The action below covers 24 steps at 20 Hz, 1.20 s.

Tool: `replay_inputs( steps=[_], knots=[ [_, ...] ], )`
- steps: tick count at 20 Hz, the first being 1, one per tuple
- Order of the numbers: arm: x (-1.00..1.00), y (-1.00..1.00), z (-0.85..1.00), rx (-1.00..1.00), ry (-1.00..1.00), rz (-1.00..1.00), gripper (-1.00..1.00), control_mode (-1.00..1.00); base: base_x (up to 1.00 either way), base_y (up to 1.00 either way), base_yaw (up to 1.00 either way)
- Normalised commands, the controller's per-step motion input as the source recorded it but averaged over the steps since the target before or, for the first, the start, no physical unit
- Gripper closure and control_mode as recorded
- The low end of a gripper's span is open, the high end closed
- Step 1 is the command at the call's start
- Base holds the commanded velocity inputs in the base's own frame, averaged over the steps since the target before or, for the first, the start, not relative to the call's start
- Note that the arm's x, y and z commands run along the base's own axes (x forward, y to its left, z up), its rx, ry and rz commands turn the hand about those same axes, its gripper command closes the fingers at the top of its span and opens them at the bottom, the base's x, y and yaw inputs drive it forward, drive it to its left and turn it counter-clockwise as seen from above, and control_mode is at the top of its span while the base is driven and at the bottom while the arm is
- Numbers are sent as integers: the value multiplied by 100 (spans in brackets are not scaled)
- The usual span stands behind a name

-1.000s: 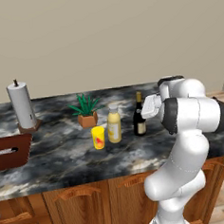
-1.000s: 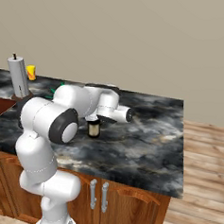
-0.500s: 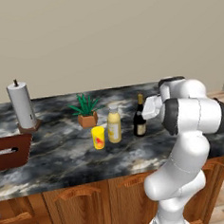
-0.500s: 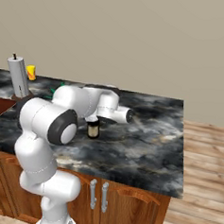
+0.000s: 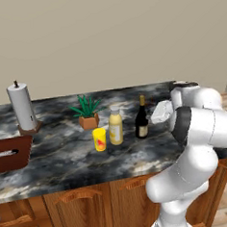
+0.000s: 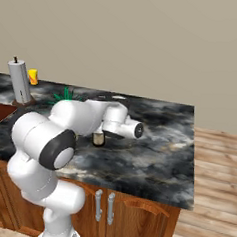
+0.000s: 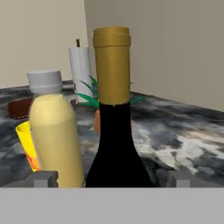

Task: Place the drinks on the dining counter in a tight cluster.

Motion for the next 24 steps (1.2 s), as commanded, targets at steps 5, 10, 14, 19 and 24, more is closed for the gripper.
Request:
replay_inputs(
  steps=[5,10,14,19,24],
  knots=[
    [-75,-34,28,2,-5,-11,-100,-100,0,0,0],
    [-85,-29,65,1,8,-23,-100,-100,0,0,0],
    [-42,-11,68,0,38,-27,-100,-100,0,0,0],
    [-5,-1,44,0,70,-32,-100,-100,0,0,0],
    [-45,12,26,-2,34,-26,-100,-100,0,0,0]
  ],
)
